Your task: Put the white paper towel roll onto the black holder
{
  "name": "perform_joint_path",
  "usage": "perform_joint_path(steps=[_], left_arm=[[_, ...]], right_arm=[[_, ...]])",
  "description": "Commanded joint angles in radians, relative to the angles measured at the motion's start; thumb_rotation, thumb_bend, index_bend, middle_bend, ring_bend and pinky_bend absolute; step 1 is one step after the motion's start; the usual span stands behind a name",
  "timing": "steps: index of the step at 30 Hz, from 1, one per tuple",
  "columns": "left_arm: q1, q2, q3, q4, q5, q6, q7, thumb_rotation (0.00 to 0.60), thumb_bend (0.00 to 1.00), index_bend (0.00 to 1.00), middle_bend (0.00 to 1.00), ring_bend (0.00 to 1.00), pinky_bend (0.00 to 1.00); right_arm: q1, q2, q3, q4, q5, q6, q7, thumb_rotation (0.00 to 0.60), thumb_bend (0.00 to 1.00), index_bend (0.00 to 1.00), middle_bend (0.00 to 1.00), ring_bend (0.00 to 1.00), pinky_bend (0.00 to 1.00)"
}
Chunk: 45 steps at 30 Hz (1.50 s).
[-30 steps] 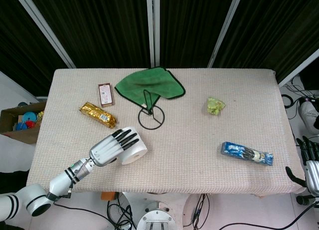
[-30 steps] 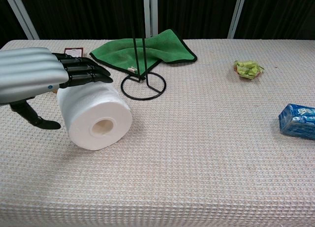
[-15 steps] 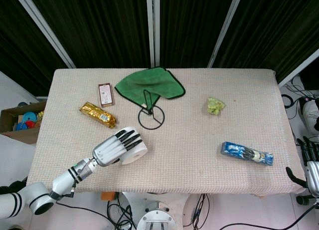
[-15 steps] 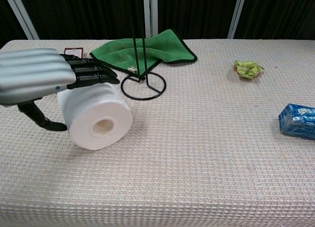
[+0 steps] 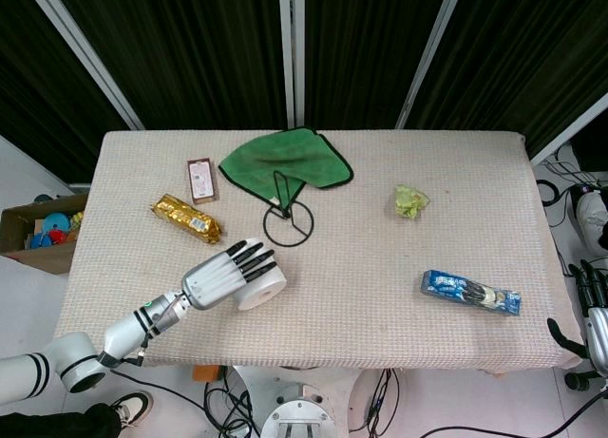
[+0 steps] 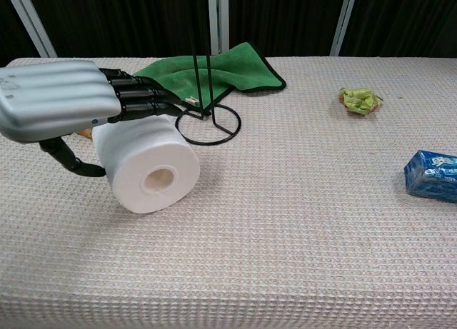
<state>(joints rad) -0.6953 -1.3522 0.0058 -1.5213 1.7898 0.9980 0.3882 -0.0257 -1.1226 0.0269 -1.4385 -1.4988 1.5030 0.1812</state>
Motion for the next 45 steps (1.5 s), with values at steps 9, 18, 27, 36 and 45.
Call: perform_joint_path(steps=[9, 18, 27, 36, 45], left_arm=[[-0.043, -0.002, 0.025, 0.026, 0.026, -0.055, 0.082, 0.600, 0.15, 0.00, 0.01, 0.04, 0.20], [-0.056, -0.030, 0.022, 0.033, -0.008, -0.088, 0.119, 0.600, 0.15, 0.00, 0.00, 0.04, 0.20], [-0.052, -0.049, 0.034, 0.044, -0.028, -0.073, 0.069, 0.600, 0.18, 0.32, 0.25, 0.06, 0.25], [-0.033, -0.057, 0.043, 0.074, 0.021, 0.050, -0.018, 0.600, 0.26, 0.54, 0.48, 0.22, 0.35], [0.075, 0.056, -0.031, -0.071, -0.084, 0.304, -0.294, 0.600, 0.28, 0.57, 0.51, 0.25, 0.36]], right_arm=[[-0.001, -0.001, 0.004, 0.003, 0.007, -0.002, 0.001, 0.600, 0.25, 0.00, 0.00, 0.00, 0.00], [0.000, -0.005, 0.003, 0.010, 0.009, -0.008, 0.001, 0.600, 0.26, 0.00, 0.00, 0.00, 0.00], [0.003, -0.005, 0.002, 0.006, 0.010, -0.016, -0.007, 0.600, 0.26, 0.00, 0.00, 0.00, 0.00], [0.003, -0.001, 0.004, -0.003, 0.015, -0.017, -0.015, 0.600, 0.26, 0.00, 0.00, 0.00, 0.00], [0.001, -0.002, 0.006, 0.006, 0.019, -0.017, -0.007, 0.600, 0.26, 0.00, 0.00, 0.00, 0.00]])
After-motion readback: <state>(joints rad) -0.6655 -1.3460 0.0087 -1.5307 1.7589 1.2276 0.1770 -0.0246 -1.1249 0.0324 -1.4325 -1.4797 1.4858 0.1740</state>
